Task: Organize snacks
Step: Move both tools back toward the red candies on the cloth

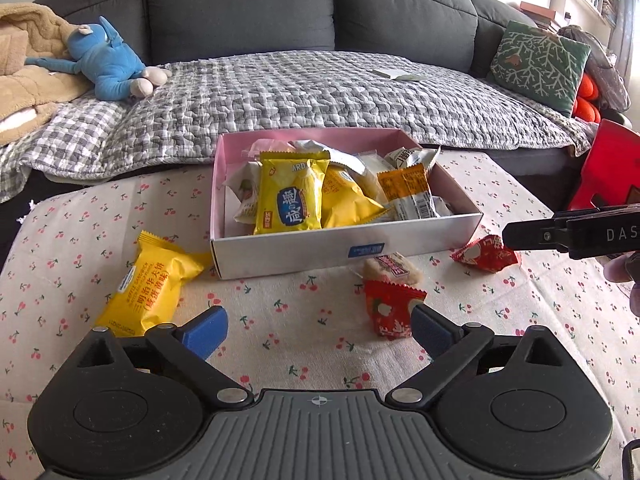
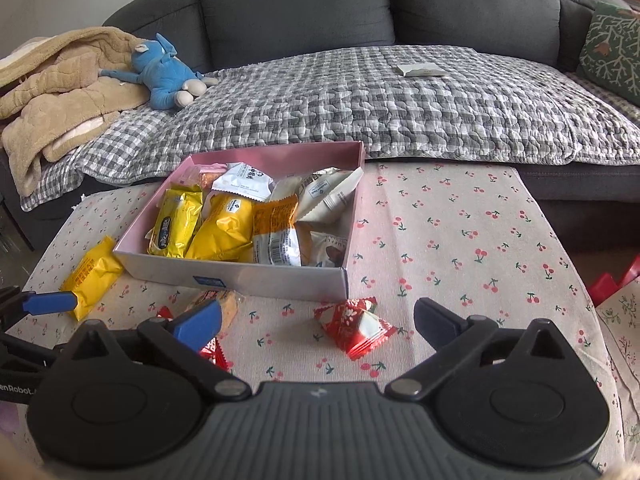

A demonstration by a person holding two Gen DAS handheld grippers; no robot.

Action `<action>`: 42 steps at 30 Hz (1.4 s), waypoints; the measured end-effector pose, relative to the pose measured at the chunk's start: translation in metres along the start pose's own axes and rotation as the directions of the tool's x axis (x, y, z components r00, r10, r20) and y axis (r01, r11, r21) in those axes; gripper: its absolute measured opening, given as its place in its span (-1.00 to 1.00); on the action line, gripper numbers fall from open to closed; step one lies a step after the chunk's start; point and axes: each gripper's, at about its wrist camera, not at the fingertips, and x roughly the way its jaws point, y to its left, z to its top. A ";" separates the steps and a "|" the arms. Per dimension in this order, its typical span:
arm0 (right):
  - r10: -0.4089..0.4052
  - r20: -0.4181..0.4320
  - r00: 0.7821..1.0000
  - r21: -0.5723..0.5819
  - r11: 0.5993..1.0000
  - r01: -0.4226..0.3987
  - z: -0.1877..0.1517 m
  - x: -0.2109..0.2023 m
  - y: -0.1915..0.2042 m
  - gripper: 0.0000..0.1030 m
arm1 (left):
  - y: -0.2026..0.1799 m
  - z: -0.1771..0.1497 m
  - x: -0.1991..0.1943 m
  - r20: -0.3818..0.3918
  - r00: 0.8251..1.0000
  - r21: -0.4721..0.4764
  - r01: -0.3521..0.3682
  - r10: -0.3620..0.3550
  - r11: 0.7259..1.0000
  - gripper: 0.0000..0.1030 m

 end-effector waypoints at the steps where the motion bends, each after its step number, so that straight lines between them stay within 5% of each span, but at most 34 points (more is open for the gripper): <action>1: -0.001 0.001 1.000 -0.009 1.000 0.001 -0.003 -0.001 0.000 0.99 | -0.001 -0.005 -0.002 0.003 1.000 0.003 0.000 0.000 1.000 0.92; 17: -0.078 -0.047 0.996 -0.095 0.993 0.073 -0.026 0.013 -0.008 1.00 | -0.026 -0.039 0.025 -0.038 0.998 0.026 0.059 -0.058 0.998 0.93; 33: -0.126 -0.080 0.989 -0.083 0.989 0.119 -0.027 0.054 -0.026 0.95 | -0.031 -0.029 0.055 0.045 0.991 -0.072 0.131 -0.128 0.989 0.89; 39: -0.104 -0.046 0.994 -0.095 0.990 0.099 -0.025 0.057 -0.026 0.87 | -0.037 -0.025 0.058 0.073 0.989 -0.041 0.133 -0.129 0.990 0.69; 42: -0.095 -0.032 0.995 -0.095 0.991 0.092 -0.023 0.057 -0.025 0.71 | -0.037 -0.023 0.058 0.085 0.989 -0.030 0.126 -0.123 0.992 0.44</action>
